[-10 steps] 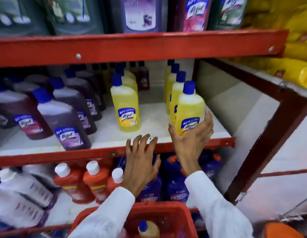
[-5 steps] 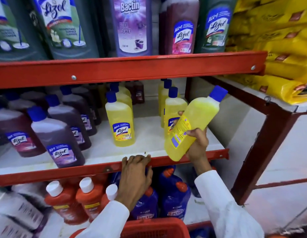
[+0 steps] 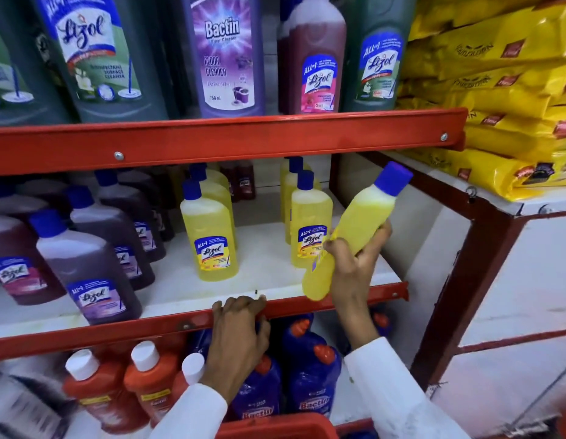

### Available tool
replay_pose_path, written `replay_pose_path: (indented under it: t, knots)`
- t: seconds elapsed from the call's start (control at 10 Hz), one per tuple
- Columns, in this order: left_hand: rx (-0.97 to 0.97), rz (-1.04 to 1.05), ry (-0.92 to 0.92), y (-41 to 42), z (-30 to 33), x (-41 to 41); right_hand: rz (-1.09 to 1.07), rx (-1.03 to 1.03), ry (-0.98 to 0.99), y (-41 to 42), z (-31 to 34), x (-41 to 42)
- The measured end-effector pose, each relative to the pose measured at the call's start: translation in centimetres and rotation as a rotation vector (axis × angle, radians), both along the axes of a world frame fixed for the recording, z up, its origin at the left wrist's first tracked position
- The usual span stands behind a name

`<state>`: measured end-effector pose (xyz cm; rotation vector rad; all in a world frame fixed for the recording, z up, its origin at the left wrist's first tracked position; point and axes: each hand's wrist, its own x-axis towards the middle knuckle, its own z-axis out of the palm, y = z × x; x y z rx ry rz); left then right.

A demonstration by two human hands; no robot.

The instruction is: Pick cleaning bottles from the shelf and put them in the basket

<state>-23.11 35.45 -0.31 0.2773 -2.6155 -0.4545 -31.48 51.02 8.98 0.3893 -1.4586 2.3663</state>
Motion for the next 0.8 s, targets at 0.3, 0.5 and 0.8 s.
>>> replay_pose_path:
  t: [0.3,0.5,0.8]
  knots:
    - [0.016,0.0,0.01,0.0,0.1,0.0,-0.459,0.535,0.03,-3.6,-2.7,-3.2]
    - [0.033,-0.002,0.007,0.0,0.2,-0.1,-0.418,0.587,0.008,-4.3,-4.3,-4.4]
    - [0.038,-0.008,-0.004,0.0,0.3,0.0,-0.402,0.534,-0.003,-4.0,-4.8,-4.0]
